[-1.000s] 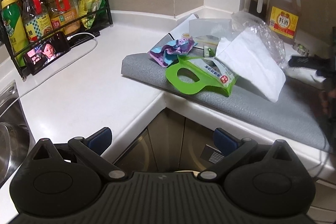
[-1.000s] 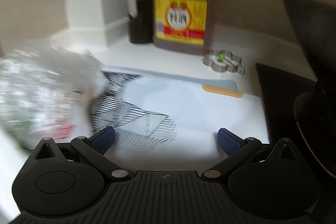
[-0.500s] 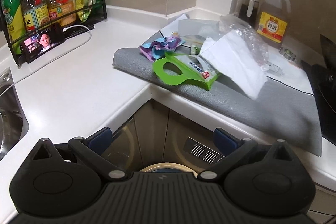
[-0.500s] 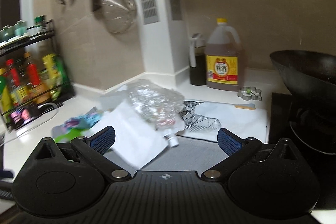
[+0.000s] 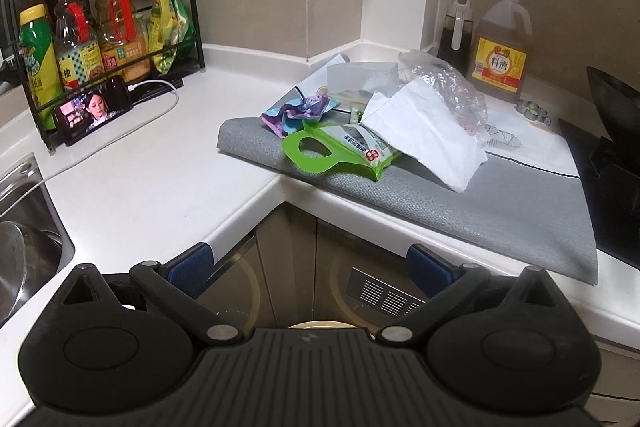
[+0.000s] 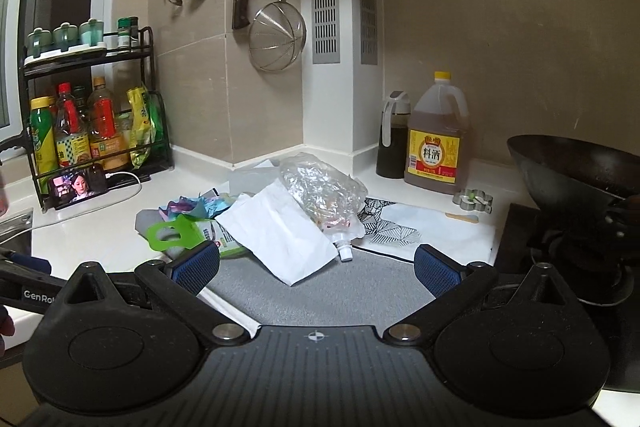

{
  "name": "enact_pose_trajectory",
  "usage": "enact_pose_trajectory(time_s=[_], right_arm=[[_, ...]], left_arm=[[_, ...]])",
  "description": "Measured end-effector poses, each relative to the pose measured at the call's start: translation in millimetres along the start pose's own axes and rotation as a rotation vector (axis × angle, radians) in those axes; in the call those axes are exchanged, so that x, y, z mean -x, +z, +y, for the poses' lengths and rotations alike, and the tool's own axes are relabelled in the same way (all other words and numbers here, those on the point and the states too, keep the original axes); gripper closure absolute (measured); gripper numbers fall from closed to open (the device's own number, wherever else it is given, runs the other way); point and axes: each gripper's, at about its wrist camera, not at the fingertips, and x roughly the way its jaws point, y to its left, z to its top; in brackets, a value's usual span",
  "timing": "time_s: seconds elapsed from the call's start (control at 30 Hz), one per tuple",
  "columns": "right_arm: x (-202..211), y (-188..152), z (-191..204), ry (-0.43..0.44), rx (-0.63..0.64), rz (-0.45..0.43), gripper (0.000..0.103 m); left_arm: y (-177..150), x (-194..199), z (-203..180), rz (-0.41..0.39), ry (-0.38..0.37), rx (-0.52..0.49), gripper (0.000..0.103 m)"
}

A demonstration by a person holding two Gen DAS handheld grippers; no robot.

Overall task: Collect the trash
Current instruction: 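Move the right tool over the counter toward the metal flower egg ring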

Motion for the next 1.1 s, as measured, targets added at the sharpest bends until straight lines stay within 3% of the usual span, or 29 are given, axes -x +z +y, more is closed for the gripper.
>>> enact_pose_trajectory(time_s=[0.37,1.1], right_arm=[[0,1,3,0.015,0.016,-0.001,0.000],[-30,3,1,0.016,0.010,0.038,0.000]], left_arm=[[-4,4,-8,-0.004,-0.012,-0.034,0.000],[-5,-23,-6,0.066,-0.023,-0.041,0.000]])
